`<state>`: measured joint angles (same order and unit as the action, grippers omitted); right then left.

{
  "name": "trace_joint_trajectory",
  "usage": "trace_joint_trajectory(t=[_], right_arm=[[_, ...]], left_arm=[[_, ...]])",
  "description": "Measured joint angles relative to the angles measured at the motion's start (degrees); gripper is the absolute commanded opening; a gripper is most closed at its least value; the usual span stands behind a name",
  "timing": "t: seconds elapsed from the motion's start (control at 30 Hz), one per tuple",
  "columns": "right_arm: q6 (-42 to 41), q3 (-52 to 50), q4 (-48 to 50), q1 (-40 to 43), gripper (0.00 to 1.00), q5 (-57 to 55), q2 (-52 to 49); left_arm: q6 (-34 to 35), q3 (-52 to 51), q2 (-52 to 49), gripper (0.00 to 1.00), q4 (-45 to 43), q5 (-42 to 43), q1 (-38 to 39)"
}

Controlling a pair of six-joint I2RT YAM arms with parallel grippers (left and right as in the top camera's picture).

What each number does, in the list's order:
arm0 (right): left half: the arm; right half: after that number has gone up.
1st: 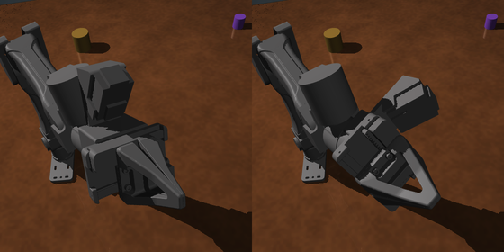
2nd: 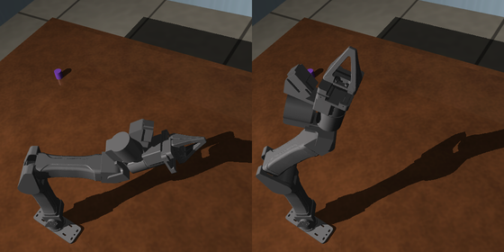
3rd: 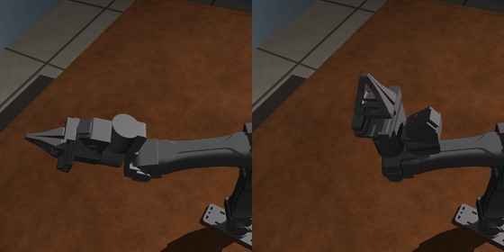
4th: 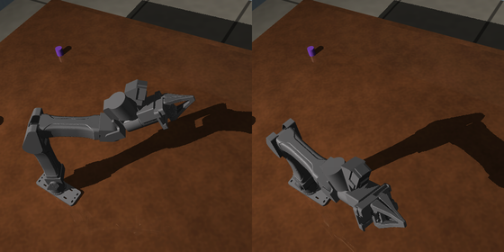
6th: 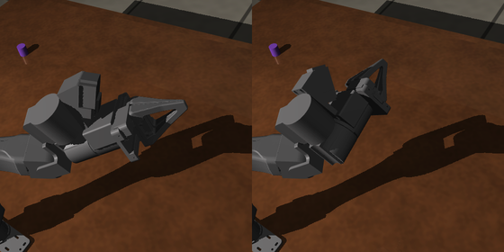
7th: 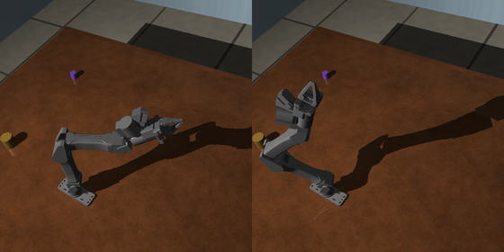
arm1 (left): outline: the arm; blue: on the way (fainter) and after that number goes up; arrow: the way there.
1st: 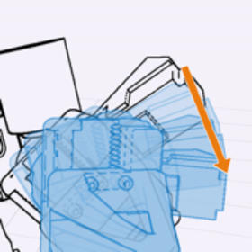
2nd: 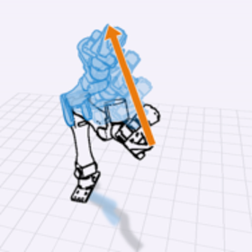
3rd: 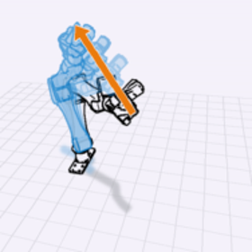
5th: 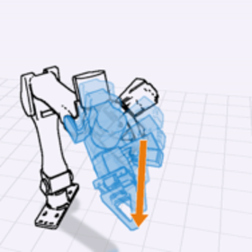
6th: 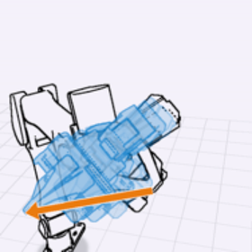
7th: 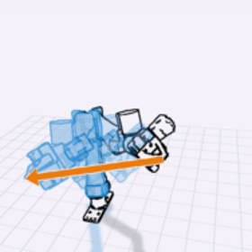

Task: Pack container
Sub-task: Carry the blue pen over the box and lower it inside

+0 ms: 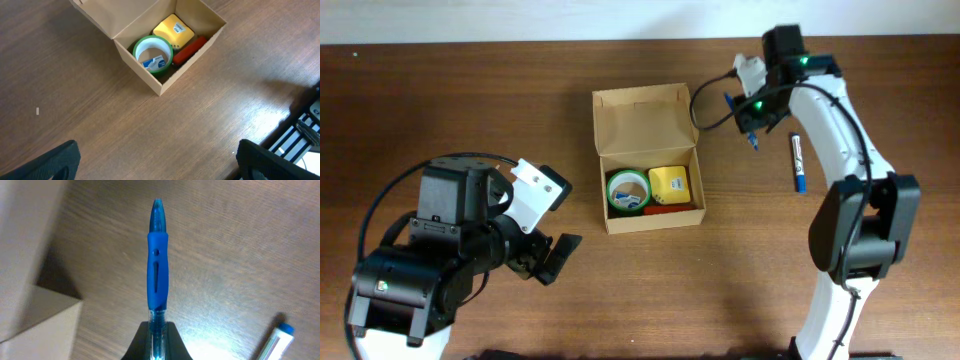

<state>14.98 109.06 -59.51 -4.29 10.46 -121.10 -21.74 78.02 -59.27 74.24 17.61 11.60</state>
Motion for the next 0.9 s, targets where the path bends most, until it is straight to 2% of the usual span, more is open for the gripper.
trace_joint_trajectory(t=[0.2,0.33,0.5,0.77,0.9], right_arm=[[0.4,6.7,-1.8,-0.1,0.04,4.4,3.8],[4.1,8.0,-1.9,-0.9,0.04,8.1,6.6],[14.3,8.2,-4.8,-5.6,0.04,11.1,7.7],[36.6,8.2,-11.9,-15.3,0.04,12.1,7.7],[44.1,8.2,-14.0,-18.2,0.04,12.2,7.3]], left_arm=[[0.0,0.0,0.0,1.0,0.0,0.0,0.0],[0.0,0.0,0.0,1.0,0.0,0.0,0.0],[0.0,0.0,0.0,1.0,0.0,0.0,0.0],[0.0,0.0,0.0,1.0,0.0,0.0,0.0],[0.0,0.0,0.0,1.0,0.0,0.0,0.0]])
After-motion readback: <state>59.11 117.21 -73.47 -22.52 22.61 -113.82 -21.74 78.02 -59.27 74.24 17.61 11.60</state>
